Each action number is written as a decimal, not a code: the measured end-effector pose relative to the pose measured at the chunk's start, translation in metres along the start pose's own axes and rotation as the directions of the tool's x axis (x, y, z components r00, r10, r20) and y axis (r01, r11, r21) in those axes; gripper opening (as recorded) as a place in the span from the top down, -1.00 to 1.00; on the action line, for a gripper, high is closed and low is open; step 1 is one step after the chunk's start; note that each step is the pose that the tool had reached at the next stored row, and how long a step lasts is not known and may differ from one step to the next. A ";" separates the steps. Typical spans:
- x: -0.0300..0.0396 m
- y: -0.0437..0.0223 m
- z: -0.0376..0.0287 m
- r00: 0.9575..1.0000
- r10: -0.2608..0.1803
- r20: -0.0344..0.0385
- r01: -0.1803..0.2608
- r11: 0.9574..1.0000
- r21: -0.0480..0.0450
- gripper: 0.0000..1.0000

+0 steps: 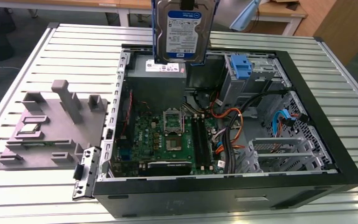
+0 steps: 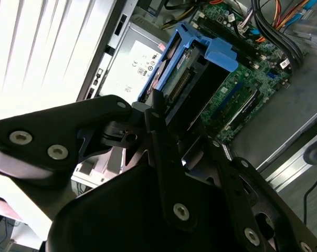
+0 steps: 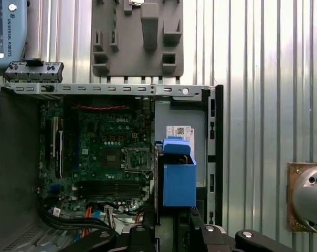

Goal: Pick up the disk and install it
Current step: 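Pick up the disk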

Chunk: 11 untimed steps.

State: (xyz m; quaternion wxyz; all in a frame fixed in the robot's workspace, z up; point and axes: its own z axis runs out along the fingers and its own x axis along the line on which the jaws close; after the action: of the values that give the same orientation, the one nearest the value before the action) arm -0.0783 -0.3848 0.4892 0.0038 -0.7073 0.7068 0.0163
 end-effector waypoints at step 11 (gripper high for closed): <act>0.0212 0.0000 -0.0005 1.000 0.000 0.000 0.000 1.000 0.000 0.30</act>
State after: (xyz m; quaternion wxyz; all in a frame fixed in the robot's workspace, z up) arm -0.0782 -0.4060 0.4891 0.0039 -0.7073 0.7068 0.0163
